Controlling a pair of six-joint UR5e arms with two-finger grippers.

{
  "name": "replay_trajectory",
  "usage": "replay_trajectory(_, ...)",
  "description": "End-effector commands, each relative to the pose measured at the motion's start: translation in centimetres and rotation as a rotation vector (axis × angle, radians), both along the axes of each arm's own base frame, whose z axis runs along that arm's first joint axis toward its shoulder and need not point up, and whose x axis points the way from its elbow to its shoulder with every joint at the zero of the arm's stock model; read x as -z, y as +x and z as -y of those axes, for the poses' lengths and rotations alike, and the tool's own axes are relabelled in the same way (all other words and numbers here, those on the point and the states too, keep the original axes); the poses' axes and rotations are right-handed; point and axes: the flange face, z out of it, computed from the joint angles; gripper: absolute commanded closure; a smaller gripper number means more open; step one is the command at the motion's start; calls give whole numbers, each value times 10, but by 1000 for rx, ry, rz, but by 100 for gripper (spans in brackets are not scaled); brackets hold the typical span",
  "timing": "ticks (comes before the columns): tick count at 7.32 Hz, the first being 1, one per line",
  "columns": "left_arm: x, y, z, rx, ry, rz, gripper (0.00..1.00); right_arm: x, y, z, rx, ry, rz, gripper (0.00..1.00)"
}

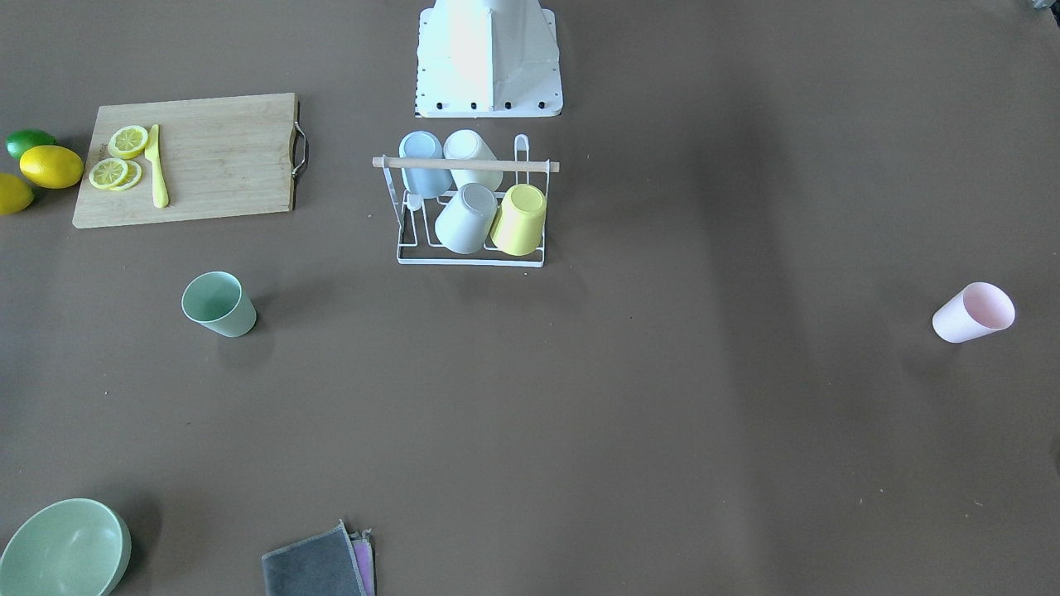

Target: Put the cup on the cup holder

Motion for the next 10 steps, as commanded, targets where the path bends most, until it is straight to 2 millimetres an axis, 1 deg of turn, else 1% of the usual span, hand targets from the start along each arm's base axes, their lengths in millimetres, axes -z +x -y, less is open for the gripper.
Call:
replay_trajectory(1, 1, 23, 8, -58, 6, 40, 1, 1, 0, 1, -4, -1, 1, 0)
replay_trajectory(2, 2, 27, 8, -65, 4, 40, 1, 1, 0, 1, -4, -2, 0, 0)
replay_trajectory(3, 8, 34, 11, -84, 27, 37, 1, 0, 0, 1, -3, -2, -3, 0)
replay_trajectory(4, 13, 34, 14, -98, 55, 39, 1, -1, 0, 0, -5, -6, -3, 0)
replay_trajectory(6, 29, 34, 34, -121, 128, 86, 1, 2, 0, 2, -4, 2, 0, 0)
replay_trajectory(7, 38, 41, 40, -146, 160, 84, 1, 2, 0, 1, -1, 3, 0, 0)
replay_trajectory(8, 41, 47, 52, -188, 199, 87, 1, 2, 0, 1, 0, 4, -2, 0)
replay_trajectory(9, 53, 48, 59, -214, 249, 92, 1, 6, 0, 2, 1, 14, -5, 0)
replay_trajectory(10, 62, 65, 70, -248, 276, 133, 2, 18, 2, 1, 1, 40, -20, 0)
